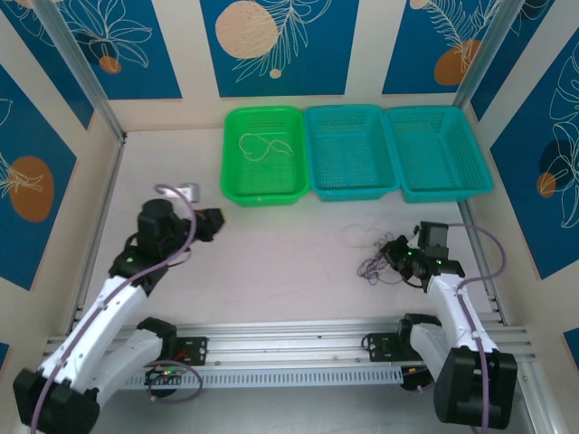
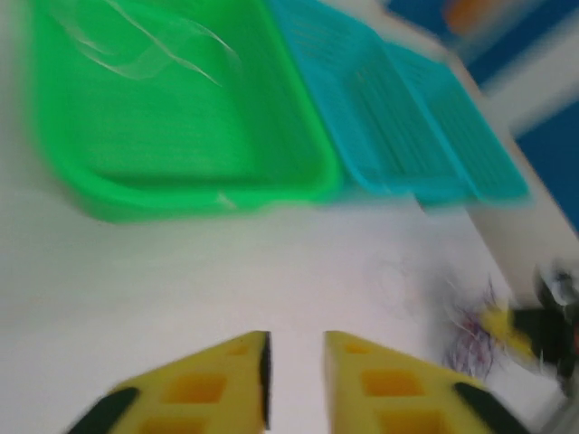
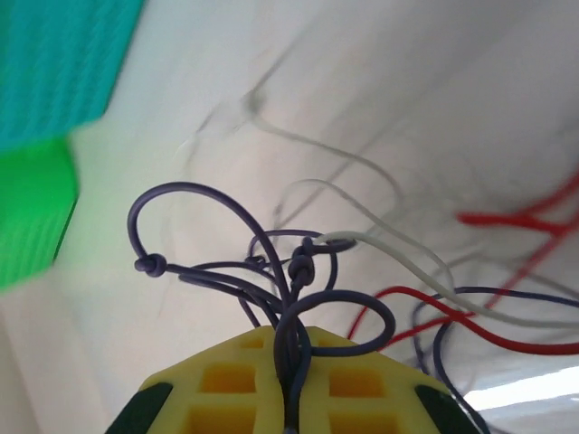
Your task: Untangle the cables
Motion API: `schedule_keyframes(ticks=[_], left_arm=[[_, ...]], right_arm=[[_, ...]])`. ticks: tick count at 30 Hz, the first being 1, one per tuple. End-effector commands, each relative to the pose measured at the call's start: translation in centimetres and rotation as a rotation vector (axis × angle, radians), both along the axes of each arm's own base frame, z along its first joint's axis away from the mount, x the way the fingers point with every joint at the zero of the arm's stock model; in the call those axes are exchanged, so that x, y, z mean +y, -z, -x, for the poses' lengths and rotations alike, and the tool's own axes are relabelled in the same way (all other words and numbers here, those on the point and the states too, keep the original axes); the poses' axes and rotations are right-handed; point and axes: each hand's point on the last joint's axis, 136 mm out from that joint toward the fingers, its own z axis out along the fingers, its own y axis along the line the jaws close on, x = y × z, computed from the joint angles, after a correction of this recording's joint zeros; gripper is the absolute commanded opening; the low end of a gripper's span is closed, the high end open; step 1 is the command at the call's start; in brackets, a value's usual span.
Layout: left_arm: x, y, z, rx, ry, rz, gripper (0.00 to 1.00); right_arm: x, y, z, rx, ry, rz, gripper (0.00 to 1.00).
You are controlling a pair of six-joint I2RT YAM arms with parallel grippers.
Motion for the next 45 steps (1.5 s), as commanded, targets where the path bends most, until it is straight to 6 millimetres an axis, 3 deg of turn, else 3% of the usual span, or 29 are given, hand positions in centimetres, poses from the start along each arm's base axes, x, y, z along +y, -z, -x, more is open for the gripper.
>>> schedule_keyframes(ticks=[1, 4, 7, 12, 15, 19, 25, 27, 28, 30, 32, 33, 35, 36, 38, 41, 43, 45], left_arm=[[-7.1, -4.3, 4.6, -0.433, 0.417, -0.052, 0.46], [-9.9, -2.0, 6.4, -0.683, 0.570, -0.263, 0.63], [-11.6, 0.2, 5.9, -0.757, 0.643, -0.400, 0.78], [-14.6, 3.5, 5.8, -0.849, 0.767, -0.554, 0.83], [-16.1, 4.5, 5.7, -0.857, 0.796, -0.534, 0.87], [-18.7, 4.5, 5.8, -0.780, 0.824, -0.384, 0.93], [-21.4, 6.2, 3.6, -0.617, 0.743, -0.254, 0.94], [-22.0, 5.8, 3.3, -0.619, 0.720, -0.190, 0.89], [-22.3, 5.8, 3.2, -0.614, 0.713, -0.171, 0.82], [-22.6, 5.8, 2.9, -0.608, 0.704, -0.161, 0.54], [-22.5, 5.6, 2.4, -0.606, 0.680, -0.175, 0.08], [-22.3, 5.4, 2.2, -0.606, 0.659, -0.183, 0.00], [-21.3, 4.5, 1.7, -0.605, 0.605, -0.209, 0.00], [-20.6, 3.8, 1.4, -0.600, 0.567, -0.224, 0.00], [-18.6, 2.4, 0.5, -0.561, 0.459, -0.267, 0.00], [-14.8, 0.4, -0.5, -0.519, 0.307, -0.336, 0.00], [-12.6, -0.7, -0.7, -0.491, 0.240, -0.345, 0.00], [-11.6, -1.4, -0.4, -0.459, 0.247, -0.341, 0.00]], right_arm=[[4.5, -5.3, -0.9, -0.187, -0.271, -0.016, 0.00], [6.9, -7.4, -0.4, -0.238, -0.398, -0.018, 0.00], [8.8, -9.1, 0.1, -0.261, -0.490, -0.033, 0.00], [11.2, -11.1, 1.4, -0.289, -0.604, -0.053, 0.00], [12.4, -12.2, 2.0, -0.307, -0.645, -0.071, 0.00], [13.3, -13.1, 2.1, -0.317, -0.651, -0.089, 0.00], [13.7, -13.5, 1.9, -0.330, -0.641, -0.095, 0.00], [13.9, -13.4, 1.9, -0.330, -0.647, -0.099, 0.00], [14.0, -13.2, 1.9, -0.326, -0.649, -0.097, 0.00], [14.1, -13.0, 1.9, -0.319, -0.654, -0.100, 0.00], [14.0, -12.5, 2.0, -0.311, -0.657, -0.087, 0.00], [13.7, -12.0, 1.8, -0.302, -0.643, -0.069, 0.04], [12.0, -9.5, 1.1, -0.252, -0.560, 0.035, 0.26], [10.3, -7.7, 0.6, -0.195, -0.473, 0.114, 0.31], [5.7, -3.4, 0.5, -0.029, -0.271, 0.281, 0.31], [0.5, 1.5, 1.8, 0.164, -0.038, 0.386, 0.23], [-1.5, 3.5, 2.4, 0.230, 0.065, 0.367, 0.15], [-1.6, 3.8, 2.2, 0.231, 0.085, 0.309, 0.13]])
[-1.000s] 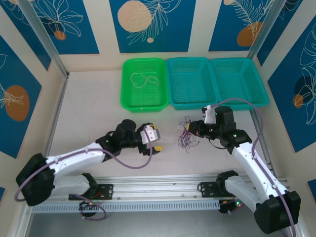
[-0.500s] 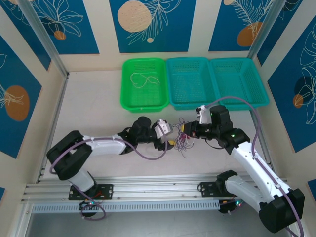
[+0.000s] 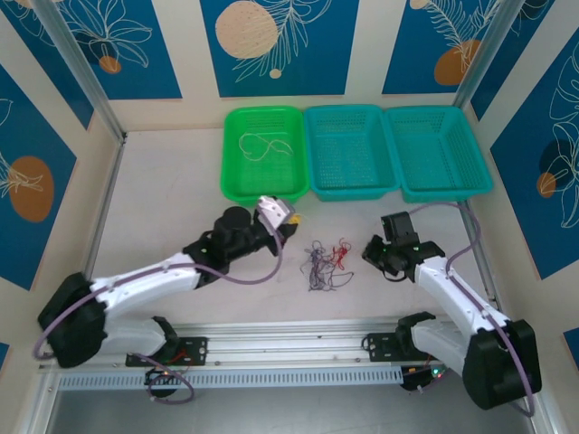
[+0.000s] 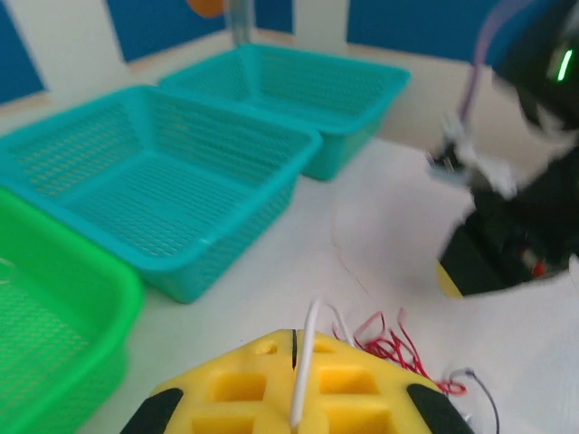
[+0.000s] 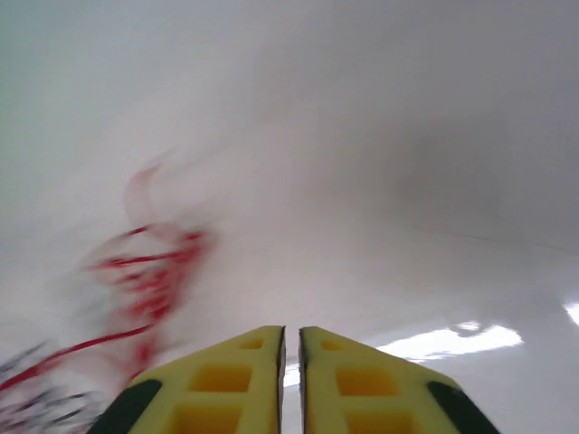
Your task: Untangle the cables
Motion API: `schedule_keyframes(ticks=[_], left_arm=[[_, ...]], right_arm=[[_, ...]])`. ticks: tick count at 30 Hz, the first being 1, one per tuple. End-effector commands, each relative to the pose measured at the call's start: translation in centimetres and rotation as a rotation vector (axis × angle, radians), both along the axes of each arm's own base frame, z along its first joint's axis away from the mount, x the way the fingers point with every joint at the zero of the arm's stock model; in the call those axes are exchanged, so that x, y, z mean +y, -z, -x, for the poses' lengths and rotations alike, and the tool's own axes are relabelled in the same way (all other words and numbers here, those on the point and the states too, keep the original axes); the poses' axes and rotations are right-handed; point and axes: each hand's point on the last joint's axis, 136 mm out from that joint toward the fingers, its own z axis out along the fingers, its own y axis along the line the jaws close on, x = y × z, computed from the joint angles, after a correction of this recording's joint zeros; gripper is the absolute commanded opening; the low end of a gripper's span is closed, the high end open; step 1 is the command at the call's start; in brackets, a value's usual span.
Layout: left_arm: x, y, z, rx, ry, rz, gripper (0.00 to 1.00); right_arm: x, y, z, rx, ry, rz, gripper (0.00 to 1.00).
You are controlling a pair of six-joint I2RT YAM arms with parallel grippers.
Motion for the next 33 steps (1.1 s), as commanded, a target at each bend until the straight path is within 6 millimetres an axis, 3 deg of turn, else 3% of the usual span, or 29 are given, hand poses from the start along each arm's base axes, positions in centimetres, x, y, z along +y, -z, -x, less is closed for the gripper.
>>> schedule_keyframes(ticks=[1, 4, 7, 9, 11, 14, 20, 21, 23, 25, 28, 31, 33], left_arm=[[3.0, 1.0, -0.7, 0.106, -0.111, -0.075, 0.00], [3.5, 1.3, -0.1, 0.137, -0.104, -0.119, 0.00], [3.7, 0.9, 0.1, 0.149, -0.104, -0.131, 0.00], [3.8, 0.6, 0.1, 0.147, -0.104, -0.127, 0.00], [3.7, -0.1, 0.2, 0.142, -0.098, -0.115, 0.00], [3.4, -1.1, 0.4, 0.140, -0.078, -0.102, 0.00], [2.9, -4.6, 2.5, 0.110, 0.026, -0.012, 0.00], [3.1, -5.5, 2.8, 0.096, 0.032, 0.000, 0.00], [4.3, -7.9, 3.0, 0.051, 0.001, 0.015, 0.00], [7.0, -11.1, 2.8, -0.027, -0.105, 0.034, 0.00], [12.9, -15.6, 2.3, -0.122, -0.334, 0.063, 0.00], [19.3, -18.7, 1.9, -0.183, -0.583, 0.087, 0.00], [21.7, -20.2, 2.2, -0.221, -0.666, 0.107, 0.00]], right_arm=[[-1.2, -0.1, -0.3, -0.027, 0.079, -0.011, 0.15], [4.1, -4.7, -2.1, -0.239, -0.202, -0.168, 0.28], [8.9, -9.6, -1.8, -0.424, -0.413, -0.227, 0.49], [11.5, -11.1, -1.5, -0.486, -0.503, -0.243, 0.56], [14.6, -11.4, -1.1, -0.517, -0.602, -0.255, 0.60], [18.1, -9.8, -1.4, -0.525, -0.664, -0.153, 0.60], [22.4, -7.2, -6.3, -0.551, -0.672, -0.009, 0.68], [22.3, -6.0, -7.4, -0.527, -0.638, 0.046, 0.70], [20.0, -3.5, -9.2, -0.434, -0.494, 0.188, 0.70], [15.9, -1.1, -9.9, -0.292, -0.300, 0.328, 0.56], [10.9, 1.1, -9.0, -0.137, -0.110, 0.396, 0.47], [7.5, 2.9, -7.7, -0.051, -0.020, 0.386, 0.47], [6.0, 3.9, -6.8, -0.002, 0.013, 0.370, 0.46]])
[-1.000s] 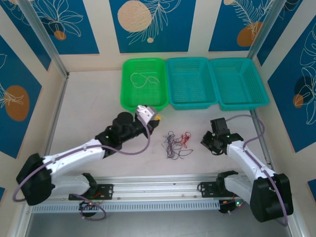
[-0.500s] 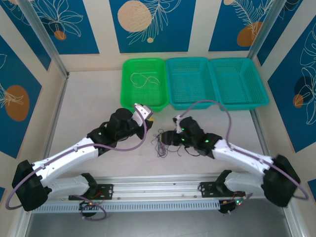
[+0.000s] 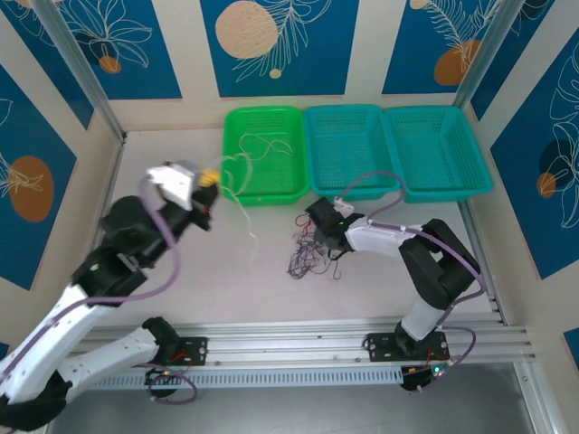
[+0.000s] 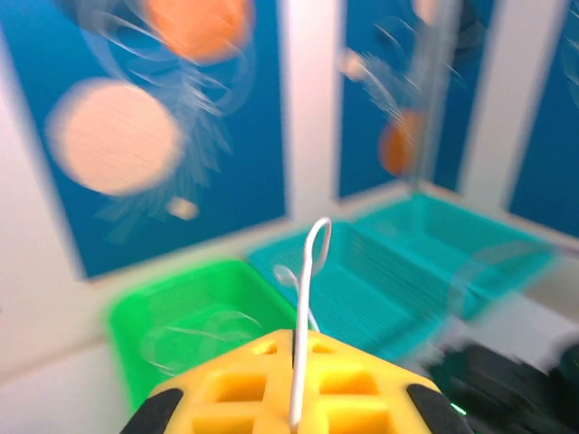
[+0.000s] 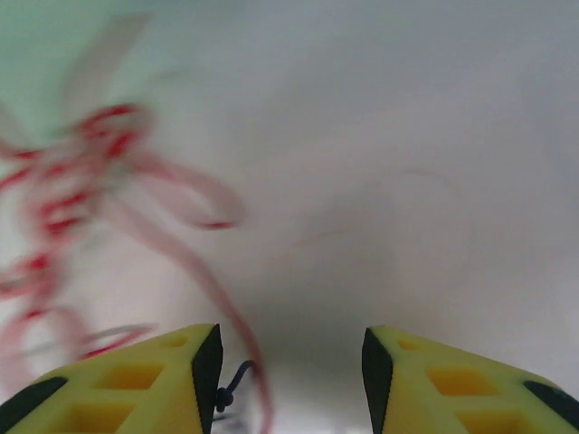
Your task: Untangle the cables
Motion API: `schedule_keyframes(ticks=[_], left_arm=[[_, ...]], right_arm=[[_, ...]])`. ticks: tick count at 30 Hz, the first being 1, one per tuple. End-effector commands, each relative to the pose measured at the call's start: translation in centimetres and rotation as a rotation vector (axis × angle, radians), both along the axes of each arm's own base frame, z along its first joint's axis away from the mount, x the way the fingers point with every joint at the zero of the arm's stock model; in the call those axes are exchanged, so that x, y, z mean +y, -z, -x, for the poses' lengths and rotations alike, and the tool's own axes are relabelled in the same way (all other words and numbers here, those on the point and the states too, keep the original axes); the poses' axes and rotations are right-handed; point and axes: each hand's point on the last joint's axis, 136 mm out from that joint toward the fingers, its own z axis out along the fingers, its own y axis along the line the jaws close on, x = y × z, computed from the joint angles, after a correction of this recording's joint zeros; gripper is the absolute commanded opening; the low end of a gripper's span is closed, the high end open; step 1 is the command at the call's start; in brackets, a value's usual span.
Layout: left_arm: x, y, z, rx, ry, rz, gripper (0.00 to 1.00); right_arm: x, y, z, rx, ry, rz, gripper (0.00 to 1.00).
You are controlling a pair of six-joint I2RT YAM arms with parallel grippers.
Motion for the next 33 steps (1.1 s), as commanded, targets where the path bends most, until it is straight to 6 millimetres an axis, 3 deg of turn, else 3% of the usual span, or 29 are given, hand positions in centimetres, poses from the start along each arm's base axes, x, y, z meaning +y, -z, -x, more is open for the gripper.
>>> schedule_keyframes(ticks=[1, 4, 8, 14, 19, 24, 25, 26, 28, 30, 33], left_arm=[[5.3, -1.1, -0.4, -0.017, -0.235, -0.028, 0.00], [4.8, -2.4, -0.9, -0.028, -0.205, -0.038, 0.00], [3.0, -3.1, -3.5, -0.019, -0.175, -0.061, 0.00], [-0.1, -2.7, -10.8, 0.056, -0.081, -0.023, 0.00], [-2.0, 0.1, -18.4, 0.123, -0.084, -0.022, 0.00], [-3.6, 5.6, -25.7, 0.211, -0.103, -0.059, 0.00], [-4.0, 6.9, -26.9, 0.231, -0.096, -0.065, 0.10], [-4.3, 7.9, -27.7, 0.245, -0.093, -0.069, 0.28], [-4.6, 9.4, -28.4, 0.268, -0.083, -0.074, 0.74], [-4.5, 9.7, -28.0, 0.277, -0.069, -0.064, 0.90], [-4.4, 8.6, -25.6, 0.258, -0.025, -0.032, 1.00]], right_arm=[[-4.3, 1.3, 2.8, 0.083, 0.152, 0.046, 0.47], [-3.6, 0.9, 2.9, 0.055, 0.101, -0.010, 0.47], [-1.7, -1.3, 3.2, 0.008, 0.001, -0.104, 0.53], [0.5, -7.0, 5.2, -0.092, -0.159, -0.257, 0.66], [0.7, -10.7, 7.8, -0.141, -0.233, -0.367, 0.68], [-0.2, -13.0, 9.6, -0.190, -0.242, -0.424, 0.69], [-0.4, -13.3, 9.9, -0.198, -0.244, -0.430, 0.69], [-0.6, -13.4, 10.2, -0.202, -0.246, -0.431, 0.69], [-1.1, -13.4, 10.6, -0.203, -0.241, -0.421, 0.71], [-1.4, -13.2, 10.9, -0.193, -0.238, -0.419, 0.72], [-1.2, -12.4, 10.9, -0.167, -0.248, -0.429, 0.75]])
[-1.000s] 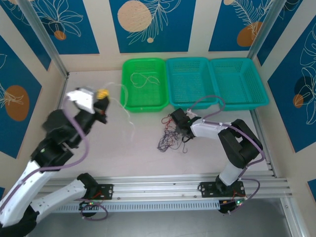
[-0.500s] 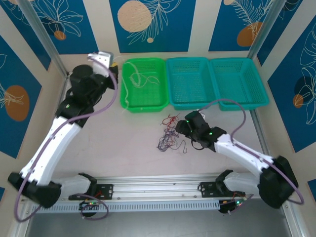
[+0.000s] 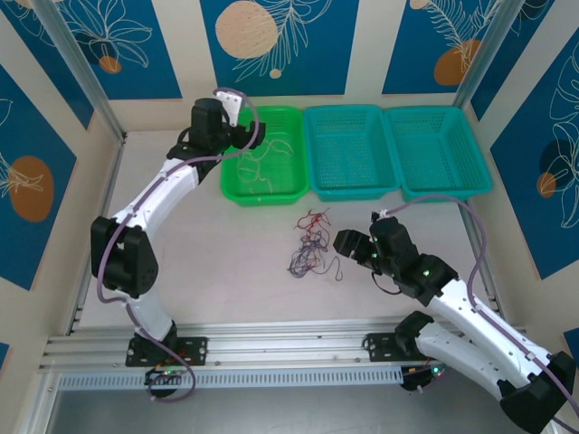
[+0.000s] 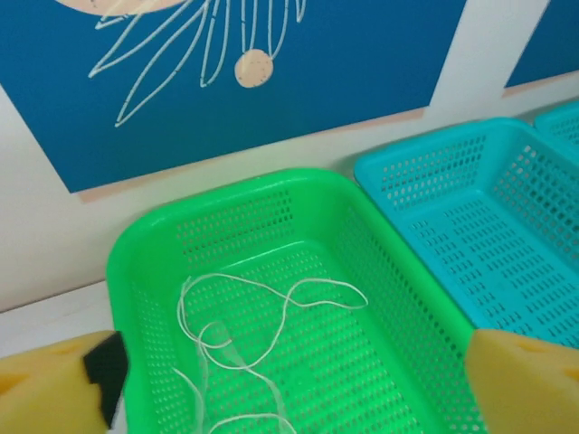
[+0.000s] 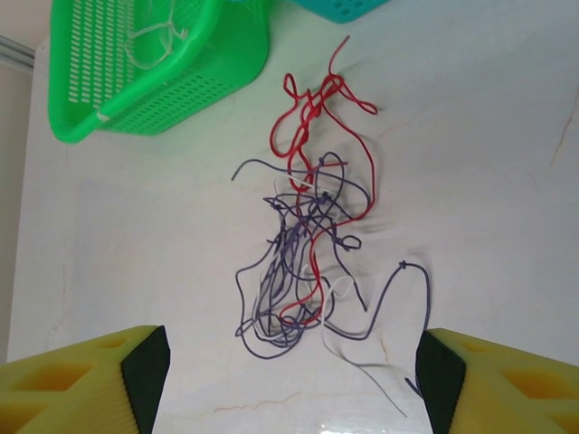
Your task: Untangle the cables
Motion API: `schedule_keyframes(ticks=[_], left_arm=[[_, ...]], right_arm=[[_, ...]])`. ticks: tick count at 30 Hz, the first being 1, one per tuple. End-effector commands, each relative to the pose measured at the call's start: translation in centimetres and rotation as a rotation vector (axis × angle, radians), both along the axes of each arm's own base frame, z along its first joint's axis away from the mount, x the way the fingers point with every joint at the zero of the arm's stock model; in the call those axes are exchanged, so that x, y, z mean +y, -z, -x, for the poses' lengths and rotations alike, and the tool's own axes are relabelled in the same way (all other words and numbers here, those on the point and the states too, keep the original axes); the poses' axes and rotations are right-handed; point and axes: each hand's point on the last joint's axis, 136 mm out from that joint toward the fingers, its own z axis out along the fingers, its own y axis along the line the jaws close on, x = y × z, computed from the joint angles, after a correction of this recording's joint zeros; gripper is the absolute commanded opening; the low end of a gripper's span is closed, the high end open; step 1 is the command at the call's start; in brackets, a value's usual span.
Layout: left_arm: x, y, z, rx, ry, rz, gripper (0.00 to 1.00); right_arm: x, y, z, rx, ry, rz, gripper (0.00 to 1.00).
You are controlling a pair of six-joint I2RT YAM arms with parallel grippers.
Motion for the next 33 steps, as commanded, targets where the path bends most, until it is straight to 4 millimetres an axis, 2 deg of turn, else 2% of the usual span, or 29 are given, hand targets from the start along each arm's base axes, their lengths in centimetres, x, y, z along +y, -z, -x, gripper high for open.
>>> schedule_keyframes(ticks=[1, 5, 8, 10, 12, 16, 19, 22, 26, 28, 33], left_arm=[[0.3, -6.2, 3.3, -0.115, 0.064, 0.104, 1.00], [-0.5, -6.8, 9.2, -0.051, 0.184, 0.225, 1.00], [-1.7, -5.2, 14.0, 0.012, 0.255, 0.337, 0.99], [-3.1, -3.0, 17.2, 0.067, 0.296, 0.362, 0.99], [-4.5, -0.2, 19.9, 0.126, 0.317, 0.345, 0.99], [-7.4, 5.9, 23.7, 0.260, 0.375, 0.298, 0.99], [-8.3, 10.3, 24.9, 0.351, 0.380, 0.289, 1.00], [-8.8, 13.9, 25.7, 0.408, 0.387, 0.244, 1.00], [-9.2, 16.3, 26.0, 0.447, 0.390, 0.229, 1.00], [-9.4, 17.2, 26.1, 0.471, 0.387, 0.226, 1.00], [-9.2, 19.4, 25.6, 0.526, 0.335, 0.199, 1.00]], right_arm=[[0.0, 2.1, 0.9, 0.074, -0.040, 0.021, 0.75], [1.6, 3.4, 0.4, 0.117, -0.117, 0.036, 0.75], [3.2, 4.7, -0.1, 0.178, -0.176, 0.045, 0.71], [4.4, 5.6, -0.5, 0.219, -0.210, 0.039, 0.62], [5.3, 6.8, -0.8, 0.256, -0.237, 0.048, 0.58], [5.0, 9.4, -1.7, 0.311, -0.216, 0.124, 0.41], [5.7, 10.2, -2.1, 0.336, -0.232, 0.121, 0.40], [6.8, 10.4, -2.3, 0.337, -0.250, 0.113, 0.42], [6.9, 11.2, -2.7, 0.359, -0.240, 0.132, 0.42], [7.0, 11.5, -2.8, 0.365, -0.238, 0.138, 0.37], [7.0, 11.3, -2.8, 0.370, -0.233, 0.148, 0.09]])
